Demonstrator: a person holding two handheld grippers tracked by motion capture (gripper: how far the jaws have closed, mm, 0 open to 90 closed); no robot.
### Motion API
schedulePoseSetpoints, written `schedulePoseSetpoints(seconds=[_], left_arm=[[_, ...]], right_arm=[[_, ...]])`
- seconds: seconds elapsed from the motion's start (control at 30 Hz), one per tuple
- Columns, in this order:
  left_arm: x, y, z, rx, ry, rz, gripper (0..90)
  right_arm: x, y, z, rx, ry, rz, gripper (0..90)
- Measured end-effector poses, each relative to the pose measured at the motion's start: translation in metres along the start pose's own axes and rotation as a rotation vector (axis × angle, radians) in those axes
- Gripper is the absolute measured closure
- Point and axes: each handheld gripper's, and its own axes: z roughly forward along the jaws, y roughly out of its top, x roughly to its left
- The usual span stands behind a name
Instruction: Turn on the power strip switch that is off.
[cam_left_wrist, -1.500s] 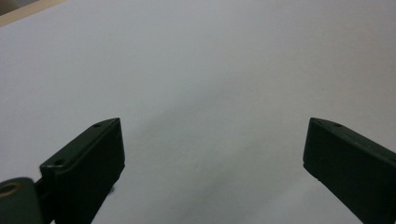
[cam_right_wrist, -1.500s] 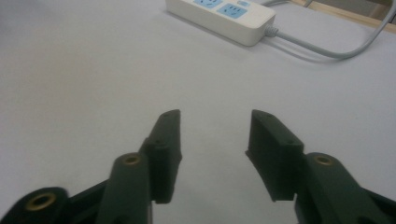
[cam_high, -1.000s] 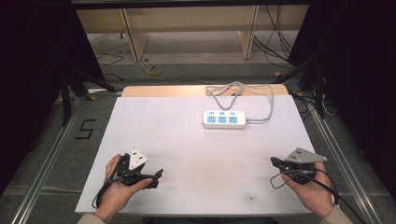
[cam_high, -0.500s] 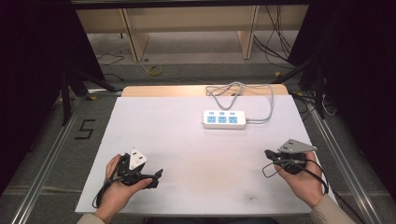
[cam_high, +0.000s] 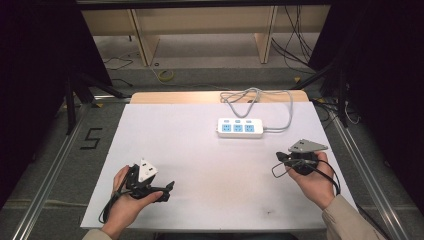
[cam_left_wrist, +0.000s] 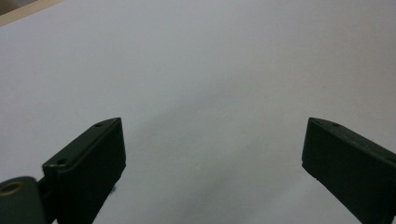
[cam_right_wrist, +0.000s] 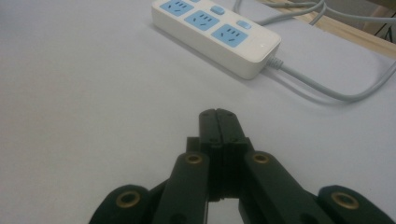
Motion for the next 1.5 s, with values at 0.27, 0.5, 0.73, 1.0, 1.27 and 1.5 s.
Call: schedulePoseSetpoints(seconds=[0.27, 0.5, 0.73, 1.0, 1.27, 1.5], left_arm=[[0.0, 0.0, 0.0, -0.001, -0.001, -0.001, 5.9], [0.0, 0.0, 0.0, 0.0, -0.002, 0.0, 5.9], [0.0, 0.0, 0.001, 0.002, -0.004, 0.003, 6.0], [-0.001, 0.0, 0.001, -0.001, -0.006, 0.002, 6.1], [-0.001, 0.0, 0.001, 0.0, -0.008, 0.004, 6.1], [-0.001, 0.0, 0.002, -0.001, -0.009, 0.002, 6.1]], right_arm=[[-0.002, 0.006, 0.009, 0.006, 0.0, 0.003, 90.0], [-0.002, 0.009, 0.014, 0.008, -0.001, 0.008, 90.0], [-0.003, 0.014, 0.019, 0.007, 0.002, 0.012, 90.0], [-0.004, 0.018, 0.025, 0.009, 0.002, 0.017, 90.0], [-0.003, 0.022, 0.032, 0.014, 0.005, 0.021, 90.0], [-0.004, 0.025, 0.035, 0.014, 0.002, 0.025, 90.0]])
